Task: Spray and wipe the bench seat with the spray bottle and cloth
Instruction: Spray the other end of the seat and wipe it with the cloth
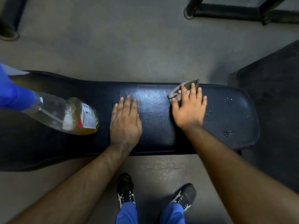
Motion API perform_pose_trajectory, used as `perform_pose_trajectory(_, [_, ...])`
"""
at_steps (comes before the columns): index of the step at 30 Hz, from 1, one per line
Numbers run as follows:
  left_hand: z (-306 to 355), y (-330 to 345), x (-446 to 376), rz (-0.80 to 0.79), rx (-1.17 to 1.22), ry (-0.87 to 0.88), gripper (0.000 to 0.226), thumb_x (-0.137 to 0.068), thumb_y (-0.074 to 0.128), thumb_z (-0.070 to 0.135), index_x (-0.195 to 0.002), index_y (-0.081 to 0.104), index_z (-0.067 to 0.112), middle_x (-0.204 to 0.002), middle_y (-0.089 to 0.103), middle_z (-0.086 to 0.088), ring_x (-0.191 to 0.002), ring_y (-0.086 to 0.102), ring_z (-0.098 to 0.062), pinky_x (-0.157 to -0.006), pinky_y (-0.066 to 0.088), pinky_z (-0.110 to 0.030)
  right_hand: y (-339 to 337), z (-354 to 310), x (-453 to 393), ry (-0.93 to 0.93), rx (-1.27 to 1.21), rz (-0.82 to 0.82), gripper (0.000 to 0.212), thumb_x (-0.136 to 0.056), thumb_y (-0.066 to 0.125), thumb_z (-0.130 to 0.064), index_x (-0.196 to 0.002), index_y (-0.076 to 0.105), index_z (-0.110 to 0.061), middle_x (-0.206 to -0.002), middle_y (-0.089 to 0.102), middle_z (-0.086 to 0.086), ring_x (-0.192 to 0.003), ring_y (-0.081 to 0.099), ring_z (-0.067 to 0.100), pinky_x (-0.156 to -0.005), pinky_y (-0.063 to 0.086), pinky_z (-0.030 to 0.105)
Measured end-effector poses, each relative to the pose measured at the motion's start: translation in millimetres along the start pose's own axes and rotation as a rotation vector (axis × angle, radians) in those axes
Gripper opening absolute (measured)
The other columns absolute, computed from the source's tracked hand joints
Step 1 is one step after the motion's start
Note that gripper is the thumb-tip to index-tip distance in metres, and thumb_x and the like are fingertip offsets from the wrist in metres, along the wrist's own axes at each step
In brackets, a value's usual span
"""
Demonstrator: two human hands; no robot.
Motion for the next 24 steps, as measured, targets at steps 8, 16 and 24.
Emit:
perform_pose_trajectory(8, [36.3,6.7,3.8,-0.018,0.138,0.088,0.049,-0.091,0.048,0.01,-0.139,0.05,0.003,-0.152,0.042,-0.016,-0.144,0.034,-0.031,-0.12,0.023,-0.045,-3.3,53.4,44.1,-0.256,0.089,0.035,0.068,-0.094,0.037,-0.055,-0.154,0.038,-0.023,-0.164,0.03,0.013,-0.152,0.023,0.036,-0.124,0.014,0.056])
perform_pose_trajectory(16, [66.3,14.9,8.7,0.027,0.322,0.078,0.042,-0.097,0.042,0.018,-0.134,0.055,0.004,-0.149,0.046,-0.015,-0.143,0.036,-0.029,-0.12,0.025,-0.045,6.0,89.8,96.1,-0.659,0.071,0.063,0.061,-0.094,0.047,-0.05,-0.147,0.051,-0.02,-0.159,0.04,0.013,-0.147,0.036,0.035,-0.119,0.026,0.053])
perform_pose_trajectory(24, [100.6,36.7,-37.5,0.021,0.184,0.036,0.049,-0.097,0.04,0.026,-0.141,0.048,0.006,-0.154,0.037,-0.016,-0.146,0.029,-0.032,-0.121,0.02,-0.044,3.3,97.8,107.8,-0.507,0.012,0.005,0.061,-0.095,0.045,-0.049,-0.151,0.044,-0.025,-0.162,0.034,0.011,-0.152,0.026,0.034,-0.122,0.019,0.055])
Point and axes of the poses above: each hand's wrist, its own x-axis away from the middle knuckle, its own y-axis out of the palm, z = x × y, the point moved 1 cm from there along -x, towards the middle knuckle
